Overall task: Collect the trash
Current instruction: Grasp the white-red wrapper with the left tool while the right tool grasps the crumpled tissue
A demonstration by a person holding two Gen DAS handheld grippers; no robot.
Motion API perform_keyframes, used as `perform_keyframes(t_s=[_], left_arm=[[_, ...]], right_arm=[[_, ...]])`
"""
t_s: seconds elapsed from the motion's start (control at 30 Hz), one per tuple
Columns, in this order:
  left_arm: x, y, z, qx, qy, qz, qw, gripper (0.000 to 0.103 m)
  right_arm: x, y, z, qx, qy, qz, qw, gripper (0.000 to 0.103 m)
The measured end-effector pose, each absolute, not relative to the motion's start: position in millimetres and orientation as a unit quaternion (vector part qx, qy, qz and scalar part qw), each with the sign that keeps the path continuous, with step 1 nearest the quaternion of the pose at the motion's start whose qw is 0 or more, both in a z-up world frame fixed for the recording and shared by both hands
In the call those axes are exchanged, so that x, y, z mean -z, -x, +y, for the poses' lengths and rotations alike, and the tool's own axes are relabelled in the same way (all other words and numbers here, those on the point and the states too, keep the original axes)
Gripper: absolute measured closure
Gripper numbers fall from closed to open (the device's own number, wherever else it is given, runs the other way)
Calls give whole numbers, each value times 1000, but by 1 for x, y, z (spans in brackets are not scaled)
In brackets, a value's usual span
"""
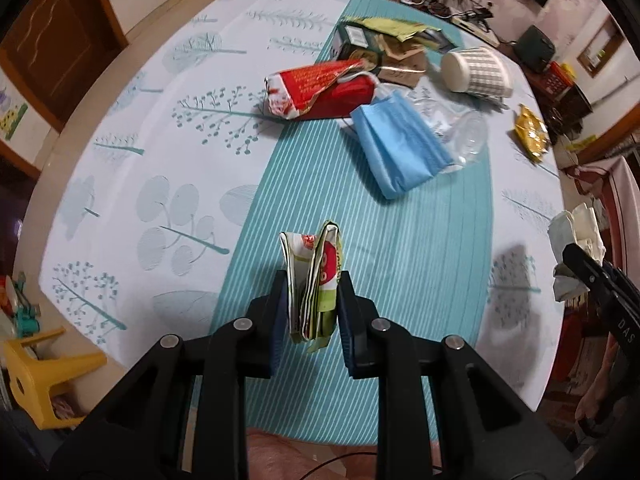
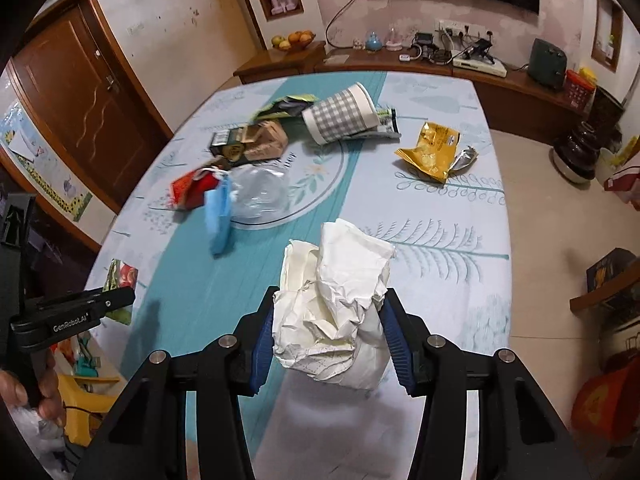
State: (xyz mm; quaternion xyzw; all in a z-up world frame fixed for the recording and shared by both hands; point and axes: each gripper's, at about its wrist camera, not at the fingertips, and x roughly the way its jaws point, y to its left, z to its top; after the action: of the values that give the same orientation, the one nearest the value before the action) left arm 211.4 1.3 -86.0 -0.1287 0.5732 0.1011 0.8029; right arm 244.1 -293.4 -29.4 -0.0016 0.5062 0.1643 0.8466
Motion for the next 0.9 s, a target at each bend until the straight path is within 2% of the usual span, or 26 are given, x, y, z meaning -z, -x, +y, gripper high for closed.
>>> perform_keyframes(t_s=[0.27,0.53,0.9], left_arm=[[45,-174,10,-47,100,551,827,83],[16,-130,33,10,60,527,848,83],[21,-44,57,89,27,521,849,83]], right_arm=[[-13,-159,-262,-129,-26,479,868,54],[-28,-74,-218,-93,-42,457,884,54],[-2,33,-187,-44,-85,500,861,54]])
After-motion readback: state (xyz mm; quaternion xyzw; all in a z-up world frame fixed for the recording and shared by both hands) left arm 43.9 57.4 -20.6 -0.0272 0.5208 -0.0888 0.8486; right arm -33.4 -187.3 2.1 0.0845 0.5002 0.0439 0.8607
